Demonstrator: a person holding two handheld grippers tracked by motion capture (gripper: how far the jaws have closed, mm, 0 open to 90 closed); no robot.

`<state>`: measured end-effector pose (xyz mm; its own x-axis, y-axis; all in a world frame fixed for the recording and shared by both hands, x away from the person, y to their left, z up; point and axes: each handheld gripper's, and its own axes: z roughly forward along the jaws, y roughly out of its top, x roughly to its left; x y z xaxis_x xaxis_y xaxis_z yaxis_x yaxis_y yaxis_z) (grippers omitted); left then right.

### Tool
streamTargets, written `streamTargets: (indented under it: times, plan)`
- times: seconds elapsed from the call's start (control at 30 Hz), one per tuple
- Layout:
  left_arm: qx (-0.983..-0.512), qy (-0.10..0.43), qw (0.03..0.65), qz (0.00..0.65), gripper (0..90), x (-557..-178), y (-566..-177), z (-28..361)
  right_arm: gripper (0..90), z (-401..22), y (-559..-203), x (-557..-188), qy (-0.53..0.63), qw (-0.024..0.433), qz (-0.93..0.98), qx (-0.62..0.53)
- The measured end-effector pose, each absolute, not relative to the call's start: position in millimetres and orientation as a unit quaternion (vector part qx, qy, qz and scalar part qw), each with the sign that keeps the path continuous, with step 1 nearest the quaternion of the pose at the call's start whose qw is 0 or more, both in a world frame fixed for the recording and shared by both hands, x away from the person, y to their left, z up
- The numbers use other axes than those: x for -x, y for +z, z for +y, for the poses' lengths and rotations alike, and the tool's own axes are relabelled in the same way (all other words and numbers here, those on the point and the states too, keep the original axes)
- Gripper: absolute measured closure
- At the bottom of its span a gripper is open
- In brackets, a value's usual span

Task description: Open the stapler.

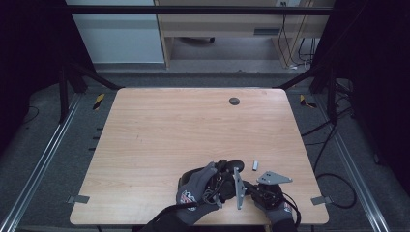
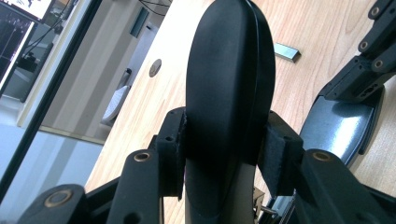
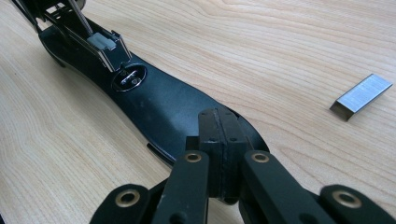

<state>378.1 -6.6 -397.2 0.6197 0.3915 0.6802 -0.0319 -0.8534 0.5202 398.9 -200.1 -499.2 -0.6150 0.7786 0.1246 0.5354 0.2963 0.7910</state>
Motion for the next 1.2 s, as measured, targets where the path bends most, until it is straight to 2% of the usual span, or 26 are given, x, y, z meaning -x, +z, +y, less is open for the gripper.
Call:
streamTargets:
  times: [1.2]
  plan:
    - [-0.843,0.4,0.313,0.176,57.6,-378,-366,40,90.0,-199,-499,-398,0.421,0.143,0.792,-0.418]
